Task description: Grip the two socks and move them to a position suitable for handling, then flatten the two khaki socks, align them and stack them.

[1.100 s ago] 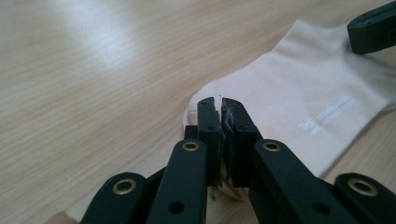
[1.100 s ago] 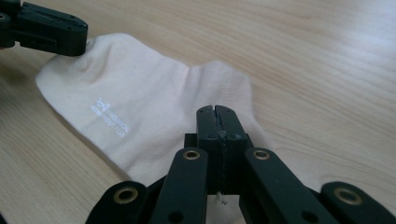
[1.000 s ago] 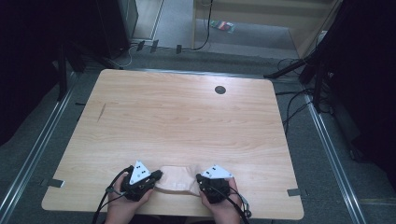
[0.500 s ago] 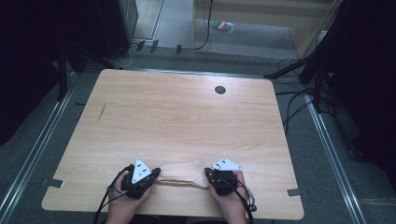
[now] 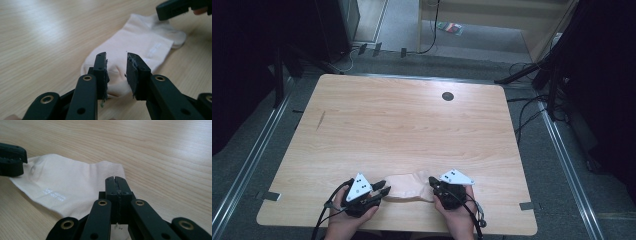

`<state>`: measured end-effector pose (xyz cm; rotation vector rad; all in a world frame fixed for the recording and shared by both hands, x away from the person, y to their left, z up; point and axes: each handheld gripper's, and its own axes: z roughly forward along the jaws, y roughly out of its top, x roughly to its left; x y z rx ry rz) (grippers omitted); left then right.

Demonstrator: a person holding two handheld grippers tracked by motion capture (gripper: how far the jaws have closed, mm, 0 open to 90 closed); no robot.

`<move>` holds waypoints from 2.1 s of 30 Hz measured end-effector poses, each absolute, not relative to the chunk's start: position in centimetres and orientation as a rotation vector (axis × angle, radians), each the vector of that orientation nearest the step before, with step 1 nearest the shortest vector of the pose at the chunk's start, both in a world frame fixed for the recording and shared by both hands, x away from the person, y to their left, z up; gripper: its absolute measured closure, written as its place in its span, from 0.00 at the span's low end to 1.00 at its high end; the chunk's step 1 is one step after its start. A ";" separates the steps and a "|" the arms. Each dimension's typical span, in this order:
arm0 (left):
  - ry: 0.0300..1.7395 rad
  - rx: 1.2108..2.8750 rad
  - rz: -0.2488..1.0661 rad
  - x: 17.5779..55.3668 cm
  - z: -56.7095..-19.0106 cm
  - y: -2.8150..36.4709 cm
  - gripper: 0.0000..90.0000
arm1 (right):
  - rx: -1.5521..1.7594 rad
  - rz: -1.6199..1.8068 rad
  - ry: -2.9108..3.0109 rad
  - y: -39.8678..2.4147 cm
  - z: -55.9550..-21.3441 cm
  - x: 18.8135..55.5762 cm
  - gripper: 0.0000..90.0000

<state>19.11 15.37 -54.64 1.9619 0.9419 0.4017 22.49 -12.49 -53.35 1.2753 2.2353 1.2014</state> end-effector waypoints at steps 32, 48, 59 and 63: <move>1.047 1.881 0.282 20.3 -54.8 17.5 1.00 | 1.331 1.247 2.275 -13.8 -53.2 22.2 1.00; 1.121 1.747 0.377 20.7 -53.9 21.8 0.64 | 1.322 1.283 2.067 -17.8 -52.1 22.6 0.15; 1.257 1.638 0.441 22.0 -53.8 26.0 0.15 | 1.411 1.221 1.985 -20.9 -52.6 23.8 0.13; 1.285 1.645 0.459 22.3 -54.1 27.0 0.13 | 1.426 1.217 1.964 -21.9 -52.7 24.2 0.14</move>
